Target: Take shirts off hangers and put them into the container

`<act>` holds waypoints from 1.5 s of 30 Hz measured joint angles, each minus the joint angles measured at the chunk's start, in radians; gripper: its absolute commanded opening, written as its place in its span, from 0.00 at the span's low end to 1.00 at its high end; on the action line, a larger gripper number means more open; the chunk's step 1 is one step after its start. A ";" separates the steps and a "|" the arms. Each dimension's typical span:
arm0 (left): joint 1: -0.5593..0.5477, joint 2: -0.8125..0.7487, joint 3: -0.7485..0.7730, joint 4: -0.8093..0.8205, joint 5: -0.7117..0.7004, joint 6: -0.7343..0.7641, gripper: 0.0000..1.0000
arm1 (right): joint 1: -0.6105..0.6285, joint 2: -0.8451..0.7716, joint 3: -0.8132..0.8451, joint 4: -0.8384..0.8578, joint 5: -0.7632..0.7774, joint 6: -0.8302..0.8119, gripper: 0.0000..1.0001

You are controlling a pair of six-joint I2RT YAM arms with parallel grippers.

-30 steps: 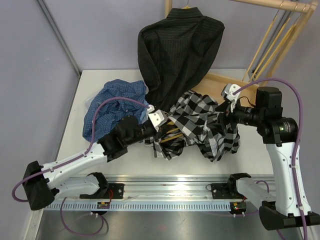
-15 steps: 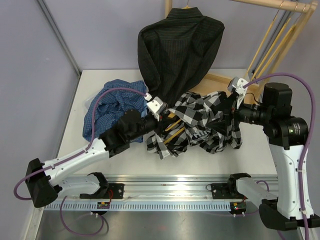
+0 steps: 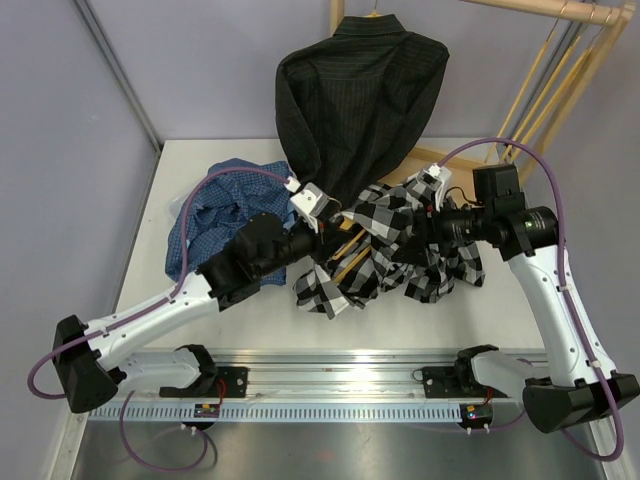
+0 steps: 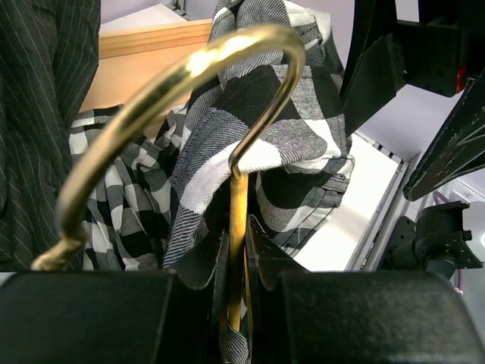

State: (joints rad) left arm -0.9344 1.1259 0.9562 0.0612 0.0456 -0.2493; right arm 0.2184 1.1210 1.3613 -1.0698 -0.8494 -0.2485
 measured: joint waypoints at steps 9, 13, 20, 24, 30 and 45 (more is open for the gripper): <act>0.000 0.004 0.000 0.000 0.026 -0.013 0.00 | 0.051 0.126 0.064 0.066 -0.001 0.079 0.05; 0.001 0.004 0.000 -0.001 0.050 0.003 0.00 | 0.055 0.166 0.107 0.064 0.002 0.089 0.00; 0.001 0.041 0.002 -0.031 0.130 0.091 0.00 | 0.055 0.133 0.241 0.115 -0.016 0.101 0.00; 0.001 0.084 0.005 -0.045 0.181 0.121 0.00 | 0.073 0.120 0.272 0.171 -0.086 0.136 0.00; 0.001 0.102 0.010 -0.055 0.233 0.146 0.00 | 0.146 0.187 0.267 0.138 -0.112 0.081 0.00; 0.001 0.102 0.010 -0.083 0.340 0.205 0.00 | 0.172 0.205 0.227 -0.208 -0.016 -0.519 0.54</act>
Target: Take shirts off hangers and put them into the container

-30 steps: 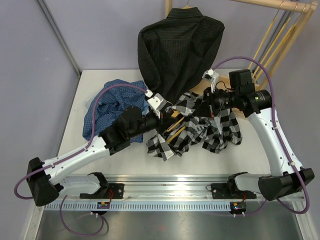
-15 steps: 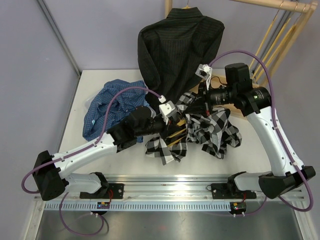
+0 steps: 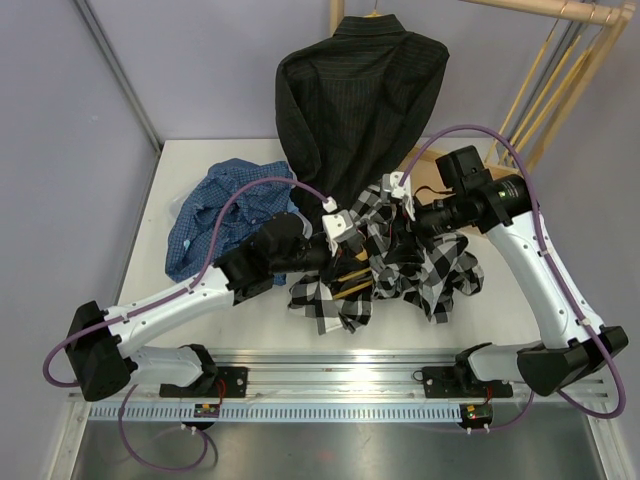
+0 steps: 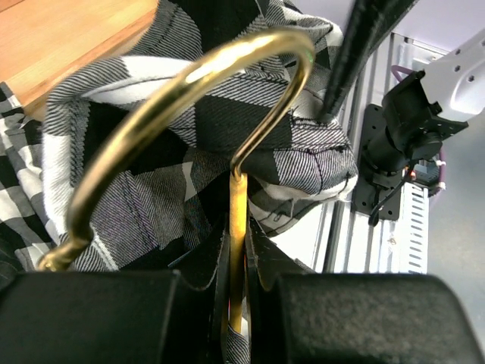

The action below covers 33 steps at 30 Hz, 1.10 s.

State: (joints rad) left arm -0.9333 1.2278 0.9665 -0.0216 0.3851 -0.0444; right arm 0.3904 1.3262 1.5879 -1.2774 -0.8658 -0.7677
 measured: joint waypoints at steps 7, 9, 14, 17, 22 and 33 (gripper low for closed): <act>0.000 0.000 0.000 -0.014 0.034 0.003 0.00 | 0.014 -0.013 -0.029 -0.051 -0.019 -0.195 0.56; 0.000 0.000 0.000 -0.025 0.050 0.003 0.00 | 0.027 -0.015 -0.049 -0.053 -0.019 -0.223 0.56; 0.000 0.000 0.000 -0.045 0.090 0.001 0.00 | 0.082 -0.018 -0.100 -0.047 -0.017 -0.253 0.56; 0.000 0.000 0.000 -0.055 0.109 -0.003 0.00 | 0.122 -0.021 -0.122 -0.023 -0.007 -0.253 0.55; 0.000 0.000 0.000 -0.056 0.132 -0.013 0.00 | 0.150 -0.033 -0.167 0.033 0.000 -0.248 0.43; -0.006 0.000 0.000 -0.055 0.161 -0.020 0.00 | 0.151 -0.089 -0.244 0.134 0.005 -0.196 0.04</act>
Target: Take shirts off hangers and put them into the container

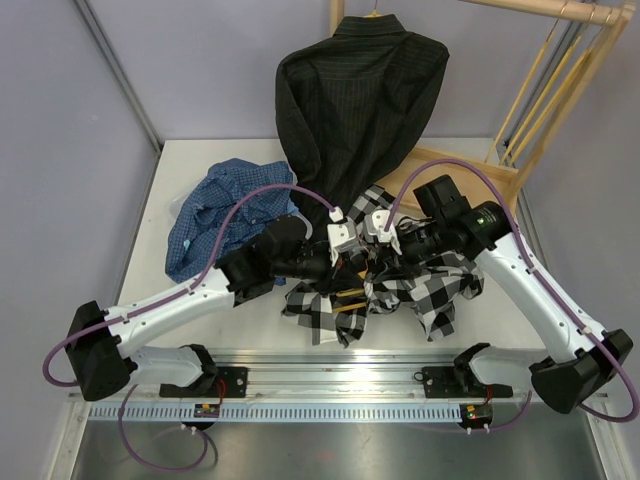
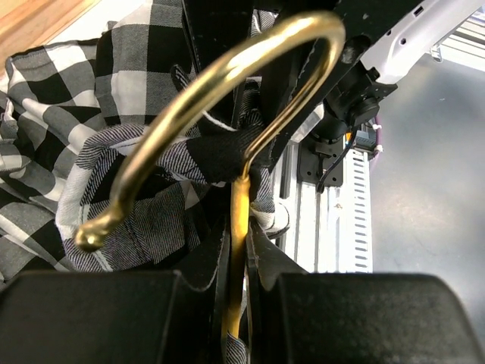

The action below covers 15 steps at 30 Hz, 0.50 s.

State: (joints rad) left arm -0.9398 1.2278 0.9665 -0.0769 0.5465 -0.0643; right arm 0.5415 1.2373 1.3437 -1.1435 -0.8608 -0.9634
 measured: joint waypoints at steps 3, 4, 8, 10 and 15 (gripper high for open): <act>-0.001 -0.004 0.000 0.005 -0.005 0.000 0.00 | 0.000 -0.022 -0.011 0.026 0.013 0.042 0.00; -0.001 -0.006 0.000 0.009 -0.008 -0.001 0.04 | 0.001 -0.031 -0.016 0.039 0.017 0.058 0.00; -0.003 -0.037 -0.010 0.040 -0.067 -0.022 0.38 | -0.007 -0.089 -0.048 0.097 0.042 0.126 0.00; 0.004 -0.073 -0.010 0.064 -0.118 -0.035 0.65 | -0.031 -0.130 -0.084 0.106 0.060 0.155 0.00; 0.013 -0.190 -0.010 0.098 -0.247 -0.053 0.81 | -0.133 -0.222 -0.144 0.114 0.081 0.235 0.00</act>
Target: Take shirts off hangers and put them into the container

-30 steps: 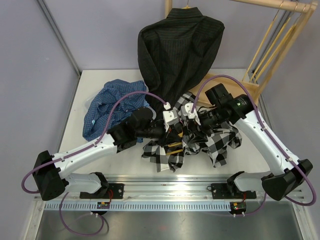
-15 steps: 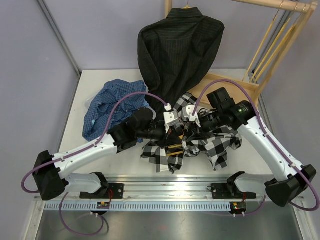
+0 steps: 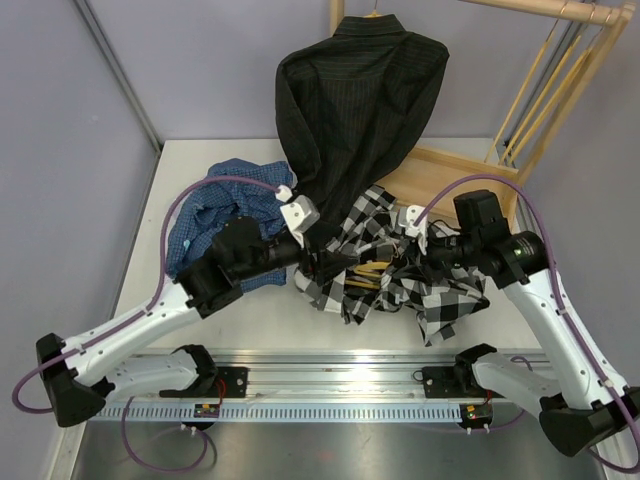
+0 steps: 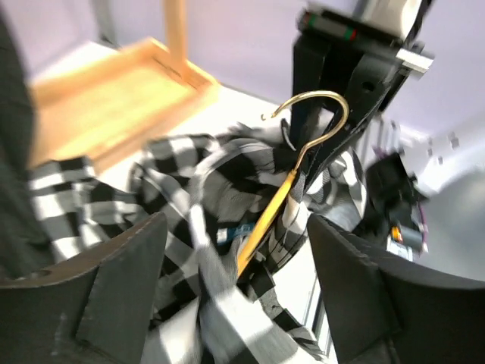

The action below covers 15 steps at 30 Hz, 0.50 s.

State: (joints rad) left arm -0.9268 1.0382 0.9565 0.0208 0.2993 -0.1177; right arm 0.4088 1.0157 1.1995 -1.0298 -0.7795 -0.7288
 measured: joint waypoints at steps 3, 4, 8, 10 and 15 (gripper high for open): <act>0.000 -0.051 0.000 -0.008 -0.082 -0.006 0.85 | -0.054 -0.036 -0.014 0.022 0.014 0.053 0.00; 0.000 -0.065 0.000 -0.020 -0.115 -0.008 0.86 | -0.076 -0.046 -0.018 0.031 0.021 0.075 0.00; 0.000 -0.082 -0.003 -0.087 -0.253 -0.053 0.91 | -0.156 -0.077 -0.022 0.074 0.065 0.163 0.00; -0.001 -0.074 -0.024 -0.105 -0.306 -0.098 0.95 | -0.187 -0.086 -0.022 0.094 0.085 0.204 0.00; -0.023 0.022 -0.065 -0.124 -0.400 -0.197 0.96 | -0.224 -0.088 -0.022 0.121 0.108 0.276 0.00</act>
State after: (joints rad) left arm -0.9501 1.0603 0.8913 -0.1028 -0.1009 -0.3149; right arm 0.1852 0.9276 1.1774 -0.9085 -0.6716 -0.4530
